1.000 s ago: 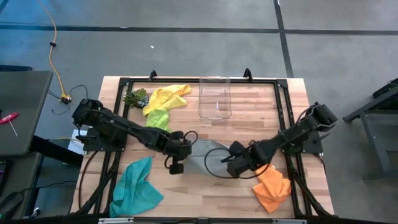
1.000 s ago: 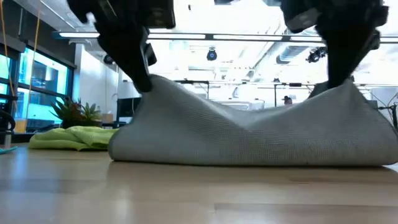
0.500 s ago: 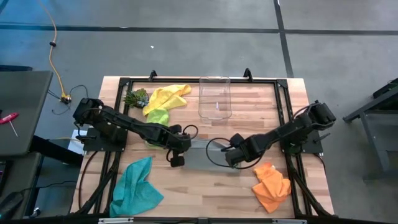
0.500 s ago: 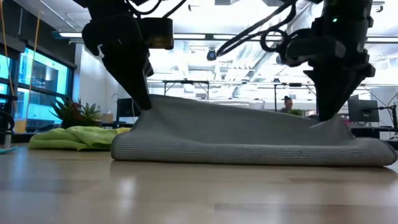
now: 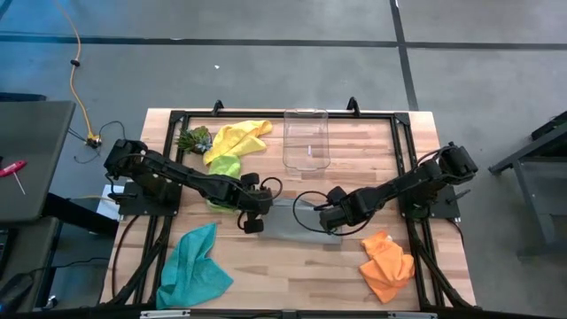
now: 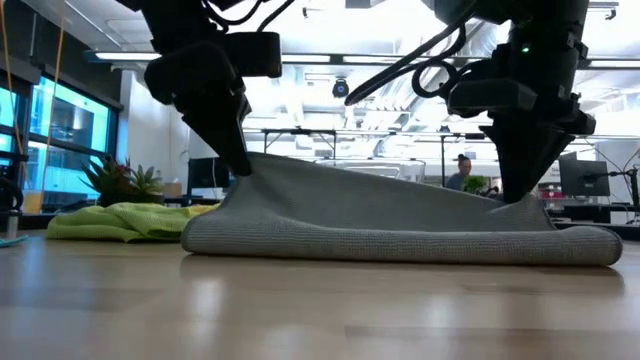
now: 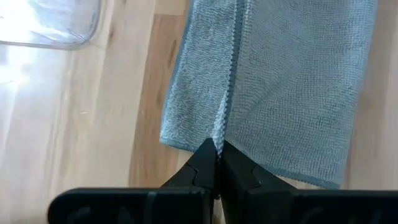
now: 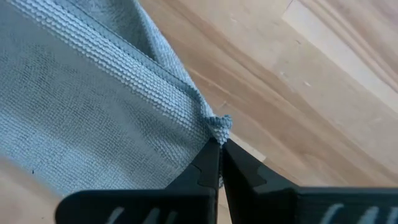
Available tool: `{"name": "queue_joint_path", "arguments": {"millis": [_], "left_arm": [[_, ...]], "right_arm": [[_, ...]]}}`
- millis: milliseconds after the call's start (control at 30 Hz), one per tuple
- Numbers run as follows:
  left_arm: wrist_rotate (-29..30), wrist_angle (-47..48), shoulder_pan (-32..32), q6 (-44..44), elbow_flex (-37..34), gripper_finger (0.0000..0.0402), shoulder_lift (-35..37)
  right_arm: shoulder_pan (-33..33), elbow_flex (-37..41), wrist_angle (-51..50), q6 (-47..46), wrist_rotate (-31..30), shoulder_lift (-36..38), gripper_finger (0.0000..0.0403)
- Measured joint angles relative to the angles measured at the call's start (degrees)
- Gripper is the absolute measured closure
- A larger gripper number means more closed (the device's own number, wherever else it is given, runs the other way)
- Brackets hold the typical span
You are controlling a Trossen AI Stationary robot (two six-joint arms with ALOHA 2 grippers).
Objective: Fold microfiber towels
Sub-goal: Fold the gray microfiber cloth
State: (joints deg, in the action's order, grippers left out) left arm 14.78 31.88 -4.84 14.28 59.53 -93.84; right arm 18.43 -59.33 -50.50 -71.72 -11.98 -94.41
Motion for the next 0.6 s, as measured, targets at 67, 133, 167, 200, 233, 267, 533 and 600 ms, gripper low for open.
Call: {"name": "queue_joint_path", "arguments": {"millis": [67,133,167,200,233,267,533,600], "left_arm": [[0.00,0.01,0.02,0.00,0.00,0.0401,0.00],[0.01,0.00,0.03,0.00,0.00,0.0401,0.00],[-0.01,0.02,0.07,0.00,0.00,0.0401,0.00],[0.01,0.02,0.07,0.00,0.00,0.0401,0.00],[0.01,0.00,0.07,0.00,0.00,0.0401,0.00],[0.00,0.01,0.07,0.00,0.00,0.0401,0.00],[1.08,0.04,0.09,0.04,0.00,0.0385,0.00],[1.06,0.05,0.30,0.16,0.00,0.0374,0.00]], "right_arm": [[-0.30,0.00,-0.09,0.12,-0.04,0.00,0.0403],[-0.48,0.00,-0.11,0.12,-0.59,0.00,0.0403],[-0.48,0.00,-0.11,0.00,-1.01,0.01,0.0403],[-0.47,0.00,-0.13,-0.16,-1.37,0.00,0.0403],[-0.46,0.00,-0.13,-0.27,-1.49,0.02,0.0403],[-0.46,0.00,-0.13,-0.29,-1.51,0.00,0.0403],[-0.46,0.00,-0.11,-0.29,-1.52,0.01,0.0402],[-0.46,0.00,-0.13,-0.29,-1.53,0.02,0.0402]]}}
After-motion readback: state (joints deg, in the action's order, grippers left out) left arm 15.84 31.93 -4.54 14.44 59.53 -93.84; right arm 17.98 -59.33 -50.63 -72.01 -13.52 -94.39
